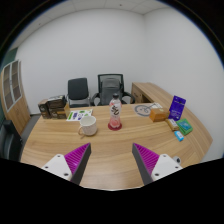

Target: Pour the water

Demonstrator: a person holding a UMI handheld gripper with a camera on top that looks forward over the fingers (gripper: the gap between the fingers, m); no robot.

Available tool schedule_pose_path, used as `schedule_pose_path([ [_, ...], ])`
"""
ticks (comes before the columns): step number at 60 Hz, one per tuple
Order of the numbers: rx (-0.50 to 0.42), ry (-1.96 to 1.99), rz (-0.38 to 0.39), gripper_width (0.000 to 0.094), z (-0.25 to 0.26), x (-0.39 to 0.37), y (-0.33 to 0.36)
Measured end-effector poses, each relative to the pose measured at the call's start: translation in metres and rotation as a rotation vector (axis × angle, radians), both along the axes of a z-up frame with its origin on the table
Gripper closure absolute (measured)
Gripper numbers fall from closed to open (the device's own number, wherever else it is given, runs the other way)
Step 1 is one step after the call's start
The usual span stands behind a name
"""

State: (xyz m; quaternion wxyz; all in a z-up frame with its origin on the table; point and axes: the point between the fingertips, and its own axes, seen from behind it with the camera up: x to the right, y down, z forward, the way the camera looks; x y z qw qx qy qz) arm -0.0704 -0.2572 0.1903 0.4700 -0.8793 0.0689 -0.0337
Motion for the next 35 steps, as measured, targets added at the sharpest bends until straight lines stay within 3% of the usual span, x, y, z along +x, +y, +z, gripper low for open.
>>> schedule_pose_path([
  [11, 0.003, -0.059, -0.007, 0.0076, 0.017, -0.006, -0.048],
  [35, 0.029, -0.087, 0.009, 0.0075, 0.044, -0.009, -0.071],
])
